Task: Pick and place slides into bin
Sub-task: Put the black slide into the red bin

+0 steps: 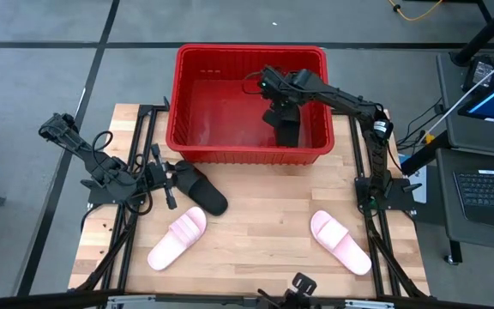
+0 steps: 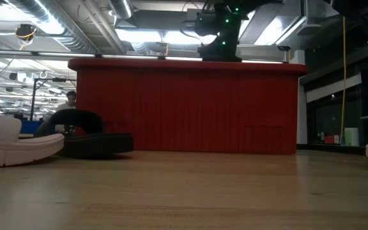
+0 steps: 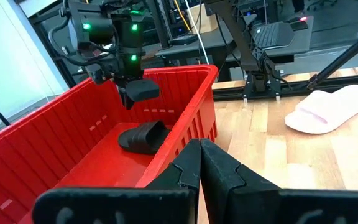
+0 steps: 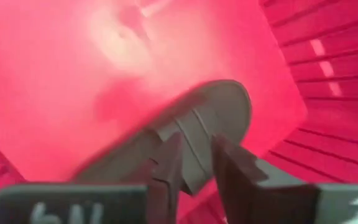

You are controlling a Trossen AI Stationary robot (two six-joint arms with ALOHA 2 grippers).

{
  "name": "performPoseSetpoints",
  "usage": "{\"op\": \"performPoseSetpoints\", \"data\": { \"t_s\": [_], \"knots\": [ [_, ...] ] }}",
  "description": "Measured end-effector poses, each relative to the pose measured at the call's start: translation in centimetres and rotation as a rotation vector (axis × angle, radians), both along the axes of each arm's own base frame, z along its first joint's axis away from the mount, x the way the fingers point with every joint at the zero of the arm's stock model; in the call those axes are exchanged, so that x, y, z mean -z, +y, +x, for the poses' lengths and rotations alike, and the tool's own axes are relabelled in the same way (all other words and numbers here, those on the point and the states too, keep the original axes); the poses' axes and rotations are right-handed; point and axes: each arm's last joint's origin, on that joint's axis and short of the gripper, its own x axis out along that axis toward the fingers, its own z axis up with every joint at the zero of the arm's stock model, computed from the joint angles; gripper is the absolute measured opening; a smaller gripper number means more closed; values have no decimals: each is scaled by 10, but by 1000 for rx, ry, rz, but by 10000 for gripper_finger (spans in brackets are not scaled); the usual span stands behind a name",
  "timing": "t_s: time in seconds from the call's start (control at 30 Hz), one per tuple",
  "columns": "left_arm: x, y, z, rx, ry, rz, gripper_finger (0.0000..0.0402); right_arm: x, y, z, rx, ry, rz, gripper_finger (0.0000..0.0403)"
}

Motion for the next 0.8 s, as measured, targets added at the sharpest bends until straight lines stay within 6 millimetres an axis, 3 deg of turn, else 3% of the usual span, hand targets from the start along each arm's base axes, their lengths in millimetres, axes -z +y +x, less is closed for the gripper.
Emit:
{"op": "performPoseSetpoints", "data": {
  "t_s": [0.27,0.53,0.8],
  "knots": [
    [-1,1,-1,2,9,24,4,5,4,14,-21,-101,-17,7],
    [-3,5,-9,10,10,34,3,18,30,27,-14,-192,-97,13],
    [-7,11,-22,36,1,25,3,-13,73,1,-35,-366,-161,9]
  ]
}}
